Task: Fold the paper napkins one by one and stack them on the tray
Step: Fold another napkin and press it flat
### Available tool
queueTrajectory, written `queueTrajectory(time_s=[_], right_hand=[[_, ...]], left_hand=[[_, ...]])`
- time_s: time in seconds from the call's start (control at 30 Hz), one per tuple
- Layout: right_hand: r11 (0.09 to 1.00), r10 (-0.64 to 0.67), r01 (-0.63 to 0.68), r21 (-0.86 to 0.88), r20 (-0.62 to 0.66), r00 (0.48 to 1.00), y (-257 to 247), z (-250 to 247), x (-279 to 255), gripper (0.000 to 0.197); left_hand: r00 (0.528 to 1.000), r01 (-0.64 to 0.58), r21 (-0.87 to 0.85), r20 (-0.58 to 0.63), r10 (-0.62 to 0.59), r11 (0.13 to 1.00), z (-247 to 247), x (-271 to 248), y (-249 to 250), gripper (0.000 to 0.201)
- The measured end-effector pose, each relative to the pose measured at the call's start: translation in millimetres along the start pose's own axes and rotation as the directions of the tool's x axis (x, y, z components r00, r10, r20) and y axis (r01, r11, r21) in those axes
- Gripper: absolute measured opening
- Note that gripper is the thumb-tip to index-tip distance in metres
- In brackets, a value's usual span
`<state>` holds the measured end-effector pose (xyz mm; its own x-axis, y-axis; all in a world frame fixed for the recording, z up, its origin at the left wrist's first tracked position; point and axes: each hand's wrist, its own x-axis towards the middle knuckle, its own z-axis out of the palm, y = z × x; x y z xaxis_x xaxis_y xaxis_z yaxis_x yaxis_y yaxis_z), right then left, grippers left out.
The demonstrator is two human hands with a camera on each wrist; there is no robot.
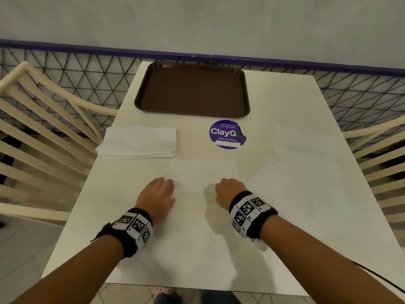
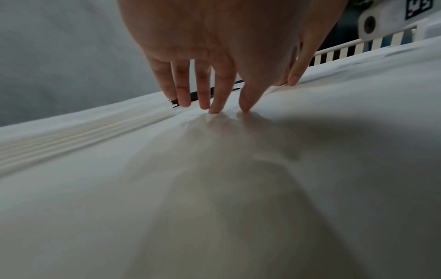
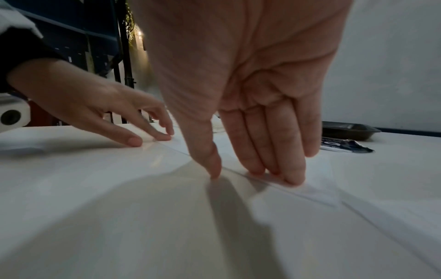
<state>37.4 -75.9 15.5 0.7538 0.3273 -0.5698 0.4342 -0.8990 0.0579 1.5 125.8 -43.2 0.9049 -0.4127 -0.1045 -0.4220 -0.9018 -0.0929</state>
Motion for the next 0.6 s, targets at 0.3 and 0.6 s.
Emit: queueTrajectory(time_s=[0.3,0.6], right_hand=[[0.998,-0.045,0.045,0.038,-0.019,0.999,-5,-2,21,0.032],[0.973,-0.059,0.068,-0.221,0.047,0.997,-19,4,21,0.044]], left_hand=[[0.961,0.096,-0.145,0.273,-0.054,0.985,-27,51,35,0.063],[0.974,-0.04,0.093,0.227,0.018,0.995,-36,66,39,0.06]])
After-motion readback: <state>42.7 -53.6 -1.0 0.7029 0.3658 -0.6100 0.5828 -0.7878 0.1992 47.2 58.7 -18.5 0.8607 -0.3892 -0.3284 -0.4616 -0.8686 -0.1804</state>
